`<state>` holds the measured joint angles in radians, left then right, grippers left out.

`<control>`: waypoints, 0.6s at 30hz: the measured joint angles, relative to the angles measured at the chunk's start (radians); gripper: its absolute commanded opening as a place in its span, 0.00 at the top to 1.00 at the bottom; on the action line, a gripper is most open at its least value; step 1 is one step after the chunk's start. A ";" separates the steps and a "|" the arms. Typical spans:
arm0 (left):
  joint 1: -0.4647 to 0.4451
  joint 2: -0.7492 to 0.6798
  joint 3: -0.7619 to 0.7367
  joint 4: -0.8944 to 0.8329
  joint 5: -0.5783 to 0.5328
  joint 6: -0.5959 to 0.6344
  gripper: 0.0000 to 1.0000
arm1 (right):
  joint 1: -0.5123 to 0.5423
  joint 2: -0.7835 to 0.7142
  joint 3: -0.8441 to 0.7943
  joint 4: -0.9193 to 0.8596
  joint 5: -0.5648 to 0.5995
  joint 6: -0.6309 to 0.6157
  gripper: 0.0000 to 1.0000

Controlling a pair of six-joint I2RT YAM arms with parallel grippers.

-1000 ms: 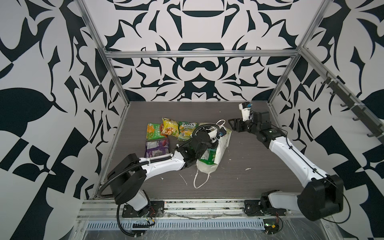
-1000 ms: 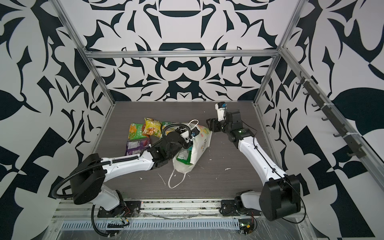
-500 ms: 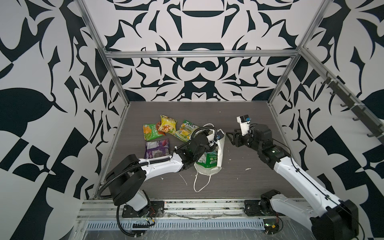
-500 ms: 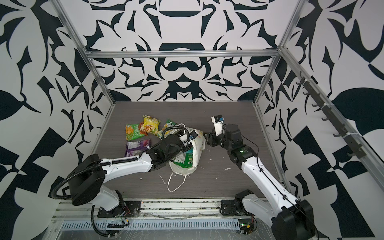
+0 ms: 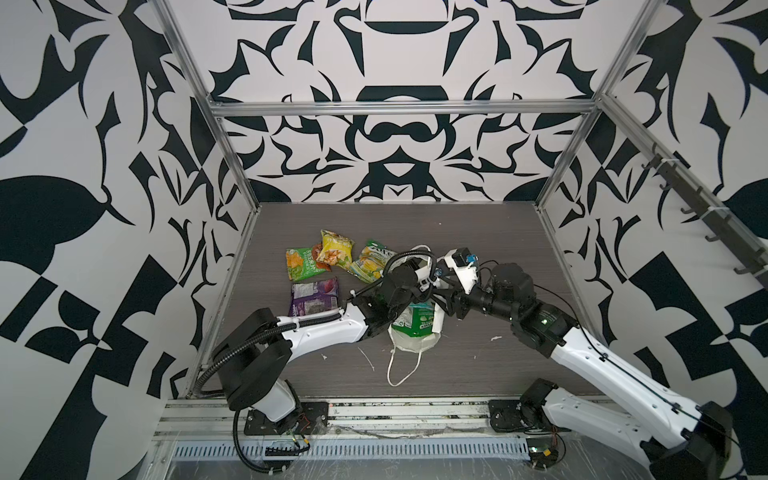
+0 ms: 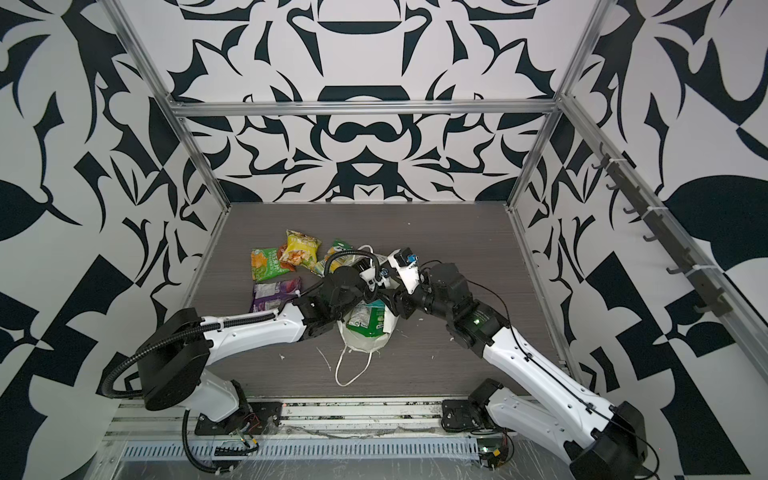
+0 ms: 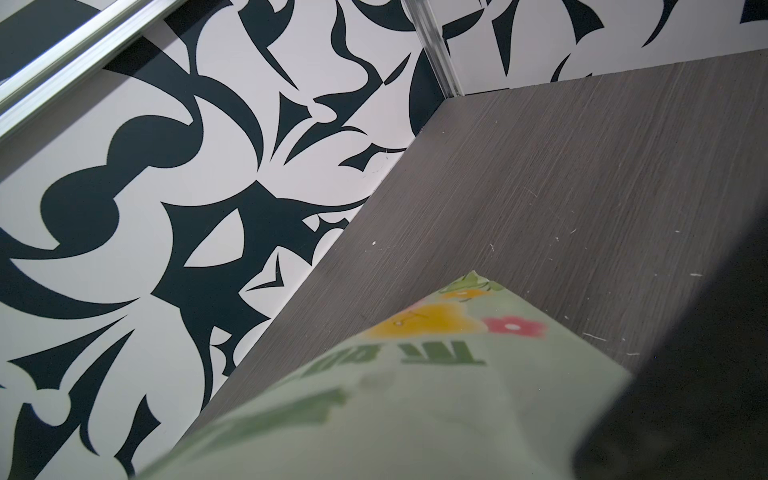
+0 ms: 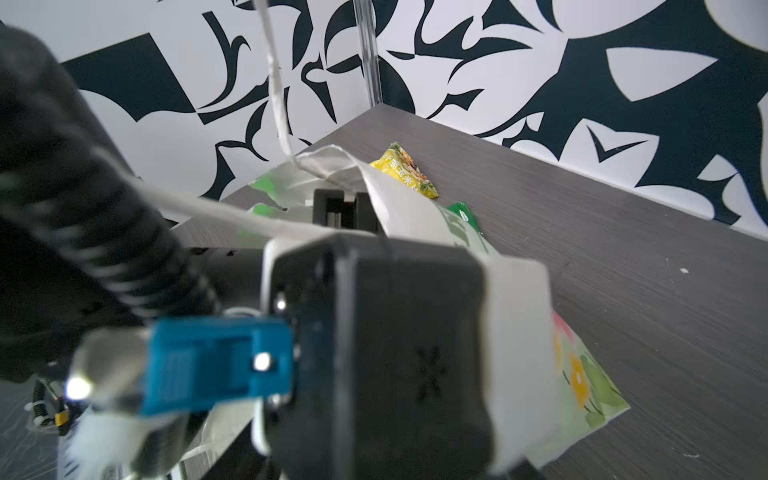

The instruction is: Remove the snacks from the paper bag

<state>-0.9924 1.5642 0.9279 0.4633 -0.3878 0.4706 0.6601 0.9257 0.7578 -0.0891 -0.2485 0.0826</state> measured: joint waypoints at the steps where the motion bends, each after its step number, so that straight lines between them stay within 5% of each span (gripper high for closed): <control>1: 0.000 0.000 0.002 -0.004 0.000 0.000 0.42 | 0.006 -0.006 -0.011 0.009 0.032 0.002 0.39; 18: 0.004 0.001 0.009 -0.023 0.018 0.001 0.41 | 0.022 0.050 -0.002 0.019 0.341 0.100 0.91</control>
<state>-0.9886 1.5654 0.9367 0.4404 -0.3698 0.4717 0.6819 0.9760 0.7555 -0.0700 0.0925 0.1829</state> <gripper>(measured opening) 0.587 0.143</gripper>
